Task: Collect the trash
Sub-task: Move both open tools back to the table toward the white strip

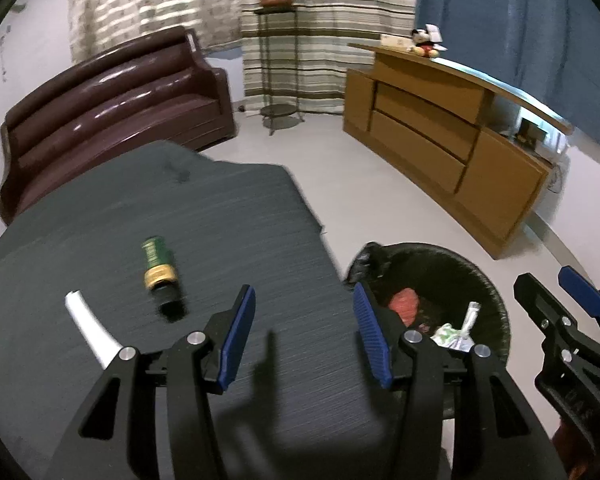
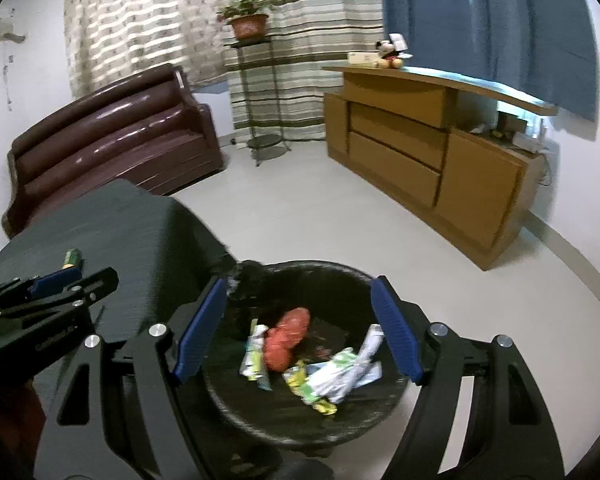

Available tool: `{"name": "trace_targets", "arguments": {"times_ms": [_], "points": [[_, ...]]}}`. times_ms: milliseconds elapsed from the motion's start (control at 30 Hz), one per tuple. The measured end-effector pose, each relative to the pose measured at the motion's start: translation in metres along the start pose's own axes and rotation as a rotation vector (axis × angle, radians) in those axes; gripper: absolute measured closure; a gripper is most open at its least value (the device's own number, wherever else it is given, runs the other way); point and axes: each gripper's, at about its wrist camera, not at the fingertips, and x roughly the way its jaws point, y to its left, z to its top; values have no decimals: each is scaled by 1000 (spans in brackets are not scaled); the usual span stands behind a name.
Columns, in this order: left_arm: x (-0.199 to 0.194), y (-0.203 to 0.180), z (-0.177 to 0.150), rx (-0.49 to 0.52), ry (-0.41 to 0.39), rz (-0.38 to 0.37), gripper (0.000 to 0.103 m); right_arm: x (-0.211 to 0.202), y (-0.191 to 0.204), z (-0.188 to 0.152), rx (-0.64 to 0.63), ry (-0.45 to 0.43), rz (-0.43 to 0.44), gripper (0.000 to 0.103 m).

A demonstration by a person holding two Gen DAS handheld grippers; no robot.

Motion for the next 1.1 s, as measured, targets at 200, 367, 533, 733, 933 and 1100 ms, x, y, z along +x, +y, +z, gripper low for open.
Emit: {"name": "trace_targets", "arguments": {"times_ms": [200, 367, 533, 733, 933, 1100], "points": [[-4, 39, -7, -58, 2, 66, 49, 3, 34, 1, -47, 9, 54, 30], [-4, 72, -11, -111, 13, 126, 49, 6, 58, 2, -75, 14, 87, 30], [0, 91, -13, -145, 26, 158, 49, 7, 72, 4, -88, 18, 110, 30], [6, 105, -19, -174, 56, 178, 49, 12, 81, 6, -94, 33, 125, 30], [16, 119, -23, -201, 104, 183, 49, 17, 92, 7, -104, 46, 143, 30], [17, 131, -29, -203, 122, 189, 47, 16, 96, 4, -111, 50, 150, 30]]}}
